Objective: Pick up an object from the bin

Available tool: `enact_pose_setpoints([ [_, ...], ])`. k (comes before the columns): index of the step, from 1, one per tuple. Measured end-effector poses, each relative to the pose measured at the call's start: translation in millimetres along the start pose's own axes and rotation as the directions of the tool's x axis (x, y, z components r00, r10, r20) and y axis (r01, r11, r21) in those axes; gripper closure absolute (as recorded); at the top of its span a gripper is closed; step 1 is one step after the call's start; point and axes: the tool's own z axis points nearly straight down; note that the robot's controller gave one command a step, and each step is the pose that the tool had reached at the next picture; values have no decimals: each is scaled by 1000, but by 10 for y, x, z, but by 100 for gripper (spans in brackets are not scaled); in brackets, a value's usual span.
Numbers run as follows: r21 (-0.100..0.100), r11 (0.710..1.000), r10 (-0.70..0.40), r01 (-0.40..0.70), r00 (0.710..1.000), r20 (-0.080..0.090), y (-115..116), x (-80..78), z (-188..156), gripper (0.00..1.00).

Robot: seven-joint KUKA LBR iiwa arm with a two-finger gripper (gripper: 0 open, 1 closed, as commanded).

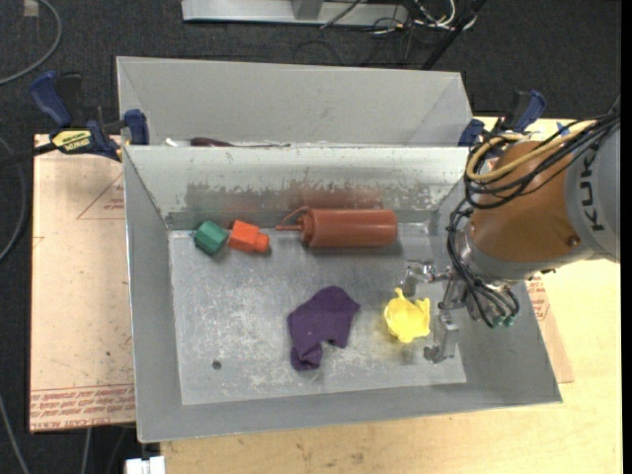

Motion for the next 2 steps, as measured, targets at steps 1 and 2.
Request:
enact_pose_setpoints([
  [1, 4, 995, -99, 99, 995, 14, -99, -264, 29, 0],
  [2, -1, 1000, 19, -19, 1000, 4, -69, -215, 471, 0],
])
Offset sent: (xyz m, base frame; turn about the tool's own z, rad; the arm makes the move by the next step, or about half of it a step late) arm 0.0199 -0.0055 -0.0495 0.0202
